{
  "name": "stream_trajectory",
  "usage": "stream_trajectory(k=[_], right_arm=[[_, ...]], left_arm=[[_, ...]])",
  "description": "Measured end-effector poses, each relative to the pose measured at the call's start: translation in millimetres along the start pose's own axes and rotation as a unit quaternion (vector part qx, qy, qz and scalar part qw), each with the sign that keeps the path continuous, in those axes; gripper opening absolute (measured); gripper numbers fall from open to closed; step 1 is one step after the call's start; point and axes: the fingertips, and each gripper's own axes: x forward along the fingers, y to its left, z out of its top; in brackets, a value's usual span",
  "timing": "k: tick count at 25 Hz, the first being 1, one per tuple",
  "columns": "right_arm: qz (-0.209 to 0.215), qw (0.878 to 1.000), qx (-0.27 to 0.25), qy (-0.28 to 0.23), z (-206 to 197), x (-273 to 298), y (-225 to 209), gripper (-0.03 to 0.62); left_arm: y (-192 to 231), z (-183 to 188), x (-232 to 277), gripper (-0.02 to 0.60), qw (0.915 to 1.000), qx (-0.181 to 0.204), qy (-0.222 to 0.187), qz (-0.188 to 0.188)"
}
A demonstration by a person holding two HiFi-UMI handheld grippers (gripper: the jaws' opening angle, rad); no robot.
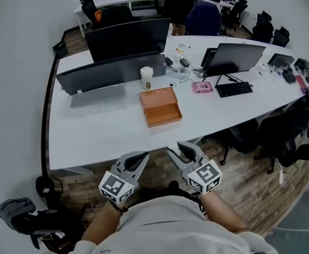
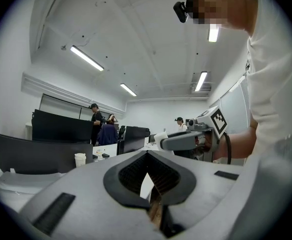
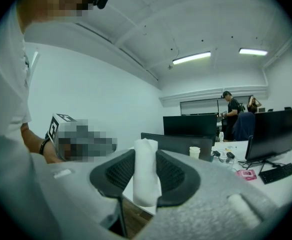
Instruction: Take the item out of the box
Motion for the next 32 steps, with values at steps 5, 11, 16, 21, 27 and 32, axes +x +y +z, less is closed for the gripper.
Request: stream_trajectory(k=[5, 11, 16, 21, 27, 32], right_arm=[[0.003, 1.000, -0.010, -0.014, 6, -22, -2, 0.129], [0.019, 0.999, -0.013, -0.022, 5, -55, -14, 0.129], [0.029, 0.999, -0.014, -0.029, 2, -94, -23, 0.129], [0.036, 0.999, -0.016, -0.036, -6, -134, -31, 0.129], [0.046, 0.998, -0.016, -0.035, -25, -180, -33, 0.129], [0.051, 0.998, -0.012, -0.034, -39, -207, -29, 0.129]], left_arm=[[-18, 11, 5, -0.002, 0.9998, 0.010, -0.012, 0.008], [-51, 19, 21, -0.002, 0.9994, 0.015, -0.018, 0.027], [-89, 19, 38, -0.002, 0.9990, 0.019, -0.018, 0.037], [-127, 21, 53, -0.002, 0.9984, 0.025, -0.024, 0.045], [-169, 1, 68, -0.002, 0.9981, 0.024, -0.018, 0.053], [-201, -5, 71, -0.002, 0.9981, 0.023, -0.020, 0.054]])
